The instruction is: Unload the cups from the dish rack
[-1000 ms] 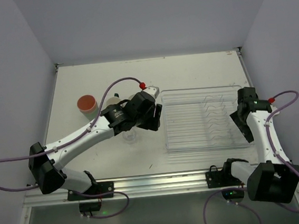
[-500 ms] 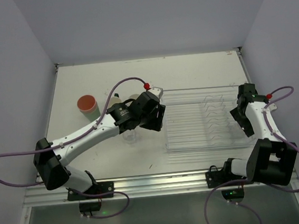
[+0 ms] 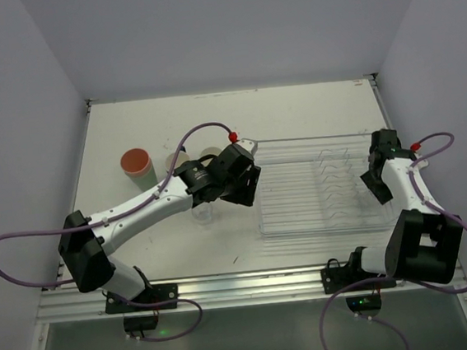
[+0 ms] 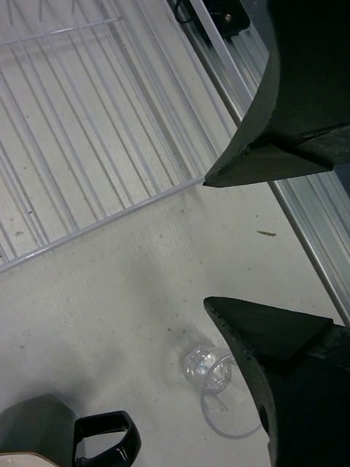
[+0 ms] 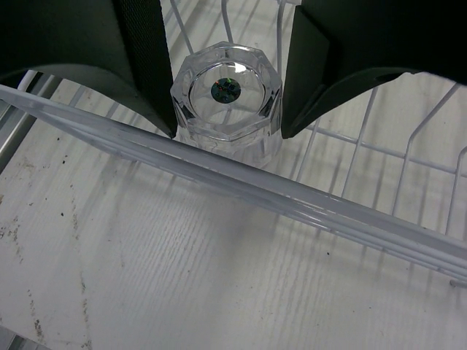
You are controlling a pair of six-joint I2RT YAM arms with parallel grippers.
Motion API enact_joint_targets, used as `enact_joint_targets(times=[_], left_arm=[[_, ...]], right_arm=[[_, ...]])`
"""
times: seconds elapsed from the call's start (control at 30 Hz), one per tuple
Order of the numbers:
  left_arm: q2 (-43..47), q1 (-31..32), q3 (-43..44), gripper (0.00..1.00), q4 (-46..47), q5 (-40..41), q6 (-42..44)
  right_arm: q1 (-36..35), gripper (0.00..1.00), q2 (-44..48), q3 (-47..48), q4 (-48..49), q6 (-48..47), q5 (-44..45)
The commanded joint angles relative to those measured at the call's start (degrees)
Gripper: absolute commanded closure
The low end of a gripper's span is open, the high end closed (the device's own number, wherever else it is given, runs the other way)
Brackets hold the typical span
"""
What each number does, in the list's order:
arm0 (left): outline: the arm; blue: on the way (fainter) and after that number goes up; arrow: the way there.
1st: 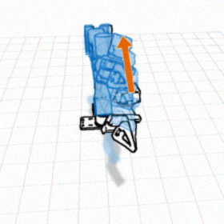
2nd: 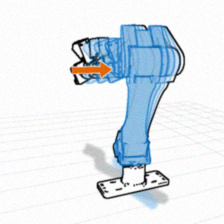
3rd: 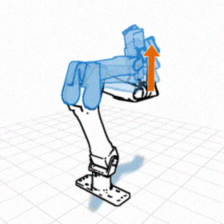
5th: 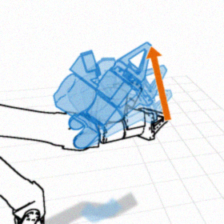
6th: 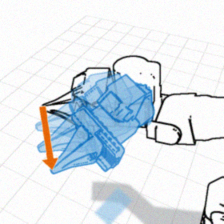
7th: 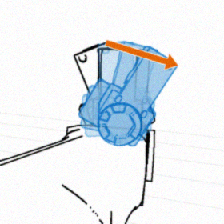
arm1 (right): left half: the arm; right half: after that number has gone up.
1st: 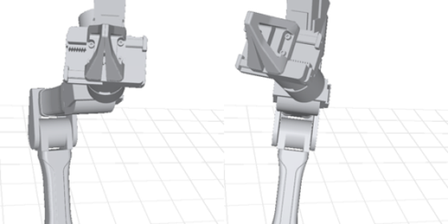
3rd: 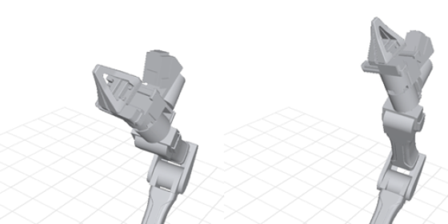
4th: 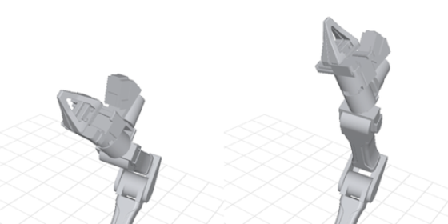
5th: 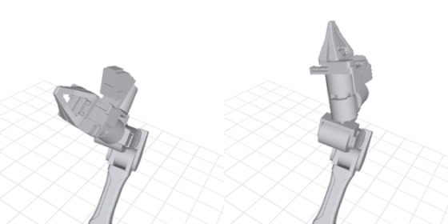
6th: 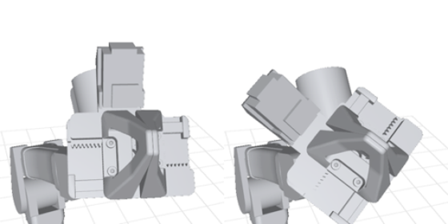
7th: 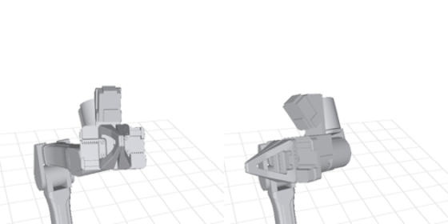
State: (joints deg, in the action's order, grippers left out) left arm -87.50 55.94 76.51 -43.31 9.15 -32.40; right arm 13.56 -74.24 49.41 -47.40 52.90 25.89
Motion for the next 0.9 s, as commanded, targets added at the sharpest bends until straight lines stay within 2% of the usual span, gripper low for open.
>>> enact_joint_targets(times=[0.0,0.07,0.3,0.4,0.5,0.63,0.67,0.73,0.77,0.83,0.87], left_arm=[[-0.12,0.31,1.45,0.34,1.21,-0.18,-0.03],[0.23,0.31,1.54,0.34,1.3,-0.09,-0.12],[1.55,0.75,3.2,0.34,1.91,0.78,-0.29],[2.95,0.83,4.26,0.34,2.87,0.35,0.14],[4.96,0.66,4.52,0.34,6.2,-1.67,2.6],[9.09,0.48,3.57,0.32,13.49,-9.04,5.59],[10.24,0.48,2.6,0.31,16.21,-14.37,5.86],[14.19,0.31,-1.61,0.28,25.17,-19.93,5.86],[15.33,0.31,-3.19,0.27,28.34,-24.92,5.51],[18.33,0.22,-7.15,0.25,36.17,-29.08,4.9],[19.03,0.31,-8.38,0.25,38.19,-32.06,4.37]], right_arm=[[0.32,0.85,-0.29,-0.28,2.31,-0.17,2.15],[0.32,1.0,0.05,0.33,1.61,-0.17,2.23],[-0.38,1.0,9.62,4.54,-3.3,-2.1,-0.92],[-0.55,1.0,16.04,8.75,-5.85,-4.12,-4.0],[-0.55,1.0,21.4,13.15,-4.82,-8.94,-10.84],[-0.55,1.0,24.75,17.47,-3.41,-13.0,-25.68],[-0.55,1.0,25.02,17.83,-2.79,-13.96,-33.72],[-0.55,1.0,25.89,17.48,-0.08,-14.49,-42.72],[-0.55,1.0,26.25,16.78,3.5,-14.58,-52.86],[-0.55,1.0,27.39,13.36,7.73,-11.79,-62.76],[-0.55,1.0,27.65,12.04,12.46,-10.38,-71.42]])
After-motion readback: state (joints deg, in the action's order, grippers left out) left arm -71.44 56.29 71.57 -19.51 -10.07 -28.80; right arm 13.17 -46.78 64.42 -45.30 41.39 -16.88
